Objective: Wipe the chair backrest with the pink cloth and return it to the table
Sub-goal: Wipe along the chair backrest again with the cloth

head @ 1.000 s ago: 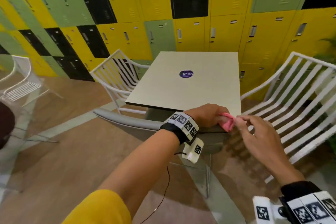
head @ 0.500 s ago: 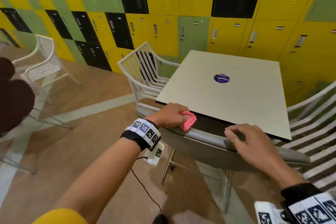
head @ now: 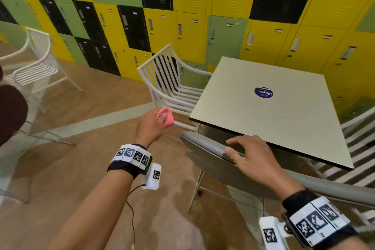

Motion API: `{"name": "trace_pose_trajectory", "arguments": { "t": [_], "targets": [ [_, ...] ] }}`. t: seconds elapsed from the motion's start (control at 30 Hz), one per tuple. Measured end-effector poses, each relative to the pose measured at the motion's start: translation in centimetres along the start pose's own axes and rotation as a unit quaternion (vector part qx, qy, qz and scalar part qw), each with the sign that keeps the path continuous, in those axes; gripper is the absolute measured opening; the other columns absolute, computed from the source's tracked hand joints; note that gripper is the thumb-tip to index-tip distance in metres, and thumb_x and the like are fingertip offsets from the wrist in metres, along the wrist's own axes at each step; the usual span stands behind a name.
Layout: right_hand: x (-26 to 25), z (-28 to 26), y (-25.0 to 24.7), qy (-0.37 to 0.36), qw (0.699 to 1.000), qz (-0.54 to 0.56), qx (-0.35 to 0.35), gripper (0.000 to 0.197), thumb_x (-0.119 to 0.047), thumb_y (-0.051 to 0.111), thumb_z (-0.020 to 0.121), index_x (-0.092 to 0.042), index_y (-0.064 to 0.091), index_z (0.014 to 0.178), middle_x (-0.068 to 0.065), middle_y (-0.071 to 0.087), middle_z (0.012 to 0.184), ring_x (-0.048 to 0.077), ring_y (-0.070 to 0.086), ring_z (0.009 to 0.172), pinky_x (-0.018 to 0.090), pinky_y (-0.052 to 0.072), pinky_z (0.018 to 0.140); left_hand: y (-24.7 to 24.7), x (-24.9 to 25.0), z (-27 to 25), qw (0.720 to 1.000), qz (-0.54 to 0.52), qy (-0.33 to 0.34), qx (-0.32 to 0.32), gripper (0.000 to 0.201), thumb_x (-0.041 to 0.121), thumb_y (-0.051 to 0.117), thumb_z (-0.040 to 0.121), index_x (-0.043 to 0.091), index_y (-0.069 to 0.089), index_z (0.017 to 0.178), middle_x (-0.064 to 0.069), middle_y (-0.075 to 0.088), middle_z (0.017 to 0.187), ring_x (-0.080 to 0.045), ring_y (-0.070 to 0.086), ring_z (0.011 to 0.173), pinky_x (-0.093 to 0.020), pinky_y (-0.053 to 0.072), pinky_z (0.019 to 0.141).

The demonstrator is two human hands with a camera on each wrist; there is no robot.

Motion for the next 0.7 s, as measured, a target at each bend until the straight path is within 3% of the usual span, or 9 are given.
{"name": "trace_pose_trajectory", "arguments": {
  "t": [0.07,0.1,0.2,0.33,0.43,0.5,0.53,0.6,0.7],
  "targets": [
    [-1.0,0.6,0.6,-0.007,1.0,-0.002,-0.009,0.039,-0.059,0.052,0.095,-0.039,0.065,0.126,-0.018,0.065,0.125,0.01,0.051,0.119,0.036,0.043,0.101,0.5,-0.1,-2.9,0.987,-0.145,-0.053,0.032,0.024,0.036,0.065,0.103,0.023,0.072,0.121,-0.009,0.076,0.102,-0.019,0.07,0.061,-0.027,0.053,0.048],
    [-1.6,1.2,0.9,-0.014,1.0,-0.005,-0.013,0.04,-0.06,0.052,0.095,-0.039,0.064,0.127,-0.018,0.065,0.126,0.01,0.051,0.118,0.036,0.043,0.1,1.1,0.4,-4.6,0.973,-0.221,-0.063,0.031,0.022,0.035,0.073,0.098,0.026,0.072,0.118,-0.007,0.075,0.102,-0.016,0.07,0.06,-0.026,0.054,0.044],
    [-3.6,3.1,2.0,-0.038,0.999,-0.018,-0.017,0.041,-0.06,0.053,0.095,-0.038,0.065,0.127,-0.019,0.066,0.124,0.008,0.052,0.113,0.033,0.043,0.095,3.7,1.9,-8.0,0.949,-0.314,-0.023,0.024,0.034,0.028,0.09,0.083,0.031,0.072,0.113,0.005,0.067,0.107,-0.016,0.072,0.083,-0.026,0.062,0.051],
    [-5.4,4.8,3.3,-0.068,0.996,-0.051,-0.017,0.04,-0.063,0.055,0.092,-0.039,0.068,0.122,-0.02,0.068,0.114,0.001,0.046,0.097,0.03,0.039,0.084,6.4,2.0,-8.7,0.973,-0.198,0.109,0.052,0.015,0.017,0.081,0.092,0.021,0.079,0.107,0.007,0.059,0.104,-0.009,0.062,0.094,-0.01,0.053,0.072],
    [-5.6,5.7,3.8,-0.069,0.995,-0.066,-0.018,0.04,-0.065,0.057,0.09,-0.041,0.068,0.121,-0.021,0.067,0.113,0.003,0.045,0.098,0.031,0.036,0.084,6.8,-0.9,-6.9,0.981,-0.13,0.119,0.078,0.019,0.005,0.072,0.093,0.019,0.074,0.105,0.008,0.059,0.101,-0.016,0.058,0.097,-0.031,0.053,0.087],
    [-5.8,6.1,4.1,-0.071,0.995,-0.07,-0.022,0.042,-0.066,0.057,0.089,-0.041,0.067,0.121,-0.02,0.067,0.116,0.006,0.049,0.104,0.031,0.036,0.087,6.3,-3.4,-5.7,0.987,-0.119,0.067,0.089,0.025,0.001,0.068,0.093,0.023,0.072,0.105,0.012,0.059,0.097,-0.02,0.061,0.094,-0.047,0.058,0.083],
    [-5.9,6.2,4.3,-0.073,0.995,-0.069,-0.023,0.043,-0.066,0.057,0.088,-0.041,0.066,0.121,-0.02,0.067,0.117,0.007,0.05,0.107,0.032,0.036,0.089,6.0,-3.9,-5.7,0.986,-0.126,0.063,0.091,0.028,0.001,0.066,0.094,0.026,0.071,0.105,0.017,0.059,0.096,-0.021,0.062,0.093,-0.049,0.06,0.078],
    [-6.0,6.7,4.7,-0.073,0.995,-0.068,-0.026,0.046,-0.068,0.056,0.087,-0.041,0.067,0.122,-0.019,0.067,0.118,0.008,0.051,0.108,0.032,0.035,0.09,5.4,-2.5,-6.7,0.979,-0.13,0.123,0.098,0.037,-0.003,0.063,0.093,0.03,0.073,0.107,0.022,0.06,0.1,-0.017,0.061,0.097,-0.035,0.058,0.082],
    [-6.1,7.1,5.5,-0.07,0.994,-0.077,-0.03,0.053,-0.073,0.056,0.083,-0.04,0.066,0.123,-0.018,0.068,0.117,0.009,0.052,0.108,0.033,0.037,0.092,5.9,1.0,-9.8,0.965,-0.1,0.224,0.089,0.04,-0.002,0.055,0.09,0.018,0.075,0.118,0.007,0.066,0.112,-0.012,0.055,0.105,-0.013,0.043,0.093]
  ]
}}
Point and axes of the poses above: each hand's wrist, its own z-axis towards the middle knuckle, its own y-axis out of the palm, x = y × z, the point moved 7 cm from there along z, towards the middle knuckle
